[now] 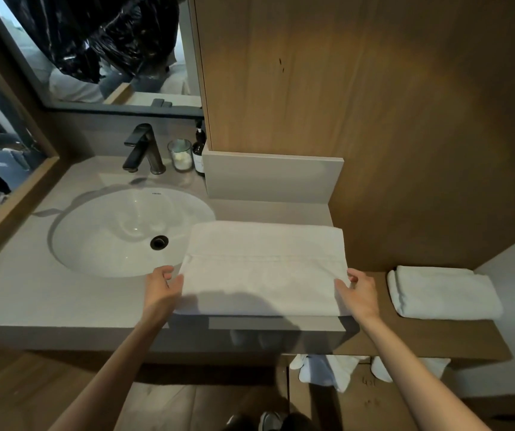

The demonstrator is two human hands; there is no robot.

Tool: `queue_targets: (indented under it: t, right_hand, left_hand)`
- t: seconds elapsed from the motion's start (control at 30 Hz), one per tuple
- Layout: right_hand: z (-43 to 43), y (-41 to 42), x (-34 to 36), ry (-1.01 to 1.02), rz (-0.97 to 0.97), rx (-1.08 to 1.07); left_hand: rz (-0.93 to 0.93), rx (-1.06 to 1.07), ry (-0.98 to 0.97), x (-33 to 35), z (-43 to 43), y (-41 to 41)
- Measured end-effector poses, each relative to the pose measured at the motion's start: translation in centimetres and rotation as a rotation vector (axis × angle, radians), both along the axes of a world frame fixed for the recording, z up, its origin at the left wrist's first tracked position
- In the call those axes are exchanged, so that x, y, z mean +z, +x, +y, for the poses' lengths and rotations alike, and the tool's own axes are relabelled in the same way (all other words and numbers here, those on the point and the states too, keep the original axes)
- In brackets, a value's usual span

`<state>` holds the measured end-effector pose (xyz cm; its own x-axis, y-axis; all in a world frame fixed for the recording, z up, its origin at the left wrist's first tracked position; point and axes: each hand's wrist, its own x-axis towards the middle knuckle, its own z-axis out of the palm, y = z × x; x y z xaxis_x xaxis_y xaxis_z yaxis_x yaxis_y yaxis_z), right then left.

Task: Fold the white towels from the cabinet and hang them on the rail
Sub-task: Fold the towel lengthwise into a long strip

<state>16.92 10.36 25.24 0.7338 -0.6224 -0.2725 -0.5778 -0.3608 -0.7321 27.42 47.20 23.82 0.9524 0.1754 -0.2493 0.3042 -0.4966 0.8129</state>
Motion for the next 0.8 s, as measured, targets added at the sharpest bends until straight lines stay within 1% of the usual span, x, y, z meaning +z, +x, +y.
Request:
queue_targets:
  t: [0.1,0.2,0.33,0.43,0.53,0.63,0.8]
  right_hand:
    - [0.2,0.2,0.3,-0.055,0.022,0.021]
    - [0.3,0.4,0.4,-0.039,0.02,0.005]
    - [0.0,0.4,0.1,0.111,0.01,-0.04]
    - [-0.5,0.3,-0.1,0.221,0.003,-0.123]
    - [-0.9,-0.1,-0.4,0.26,0.031,-0.085]
    - [-0.9,-1.0,-0.1,0.232,-0.007,-0.022]
    - [-0.4,-2.6,0.2,0.044,0.027,0.118]
  left_hand:
    - [0.02,-0.035,-0.011,-0.1,-0.4,-0.1]
    - [0.02,-0.06,0.02,-0.6,-0.4,0.0]
    - [0.041,-0.094,0.135,-1.0,-0.4,0.8]
    - [0.026,-0.08,0.126,-0.7,-0.9,0.8]
    - [0.015,-0.064,0.096,-0.6,-1.0,0.8]
    - [0.014,-0.059,0.068,-0.5,-0.8,0.8]
    - [-0.002,-0.091,0.072,-0.6,-0.6,0.7]
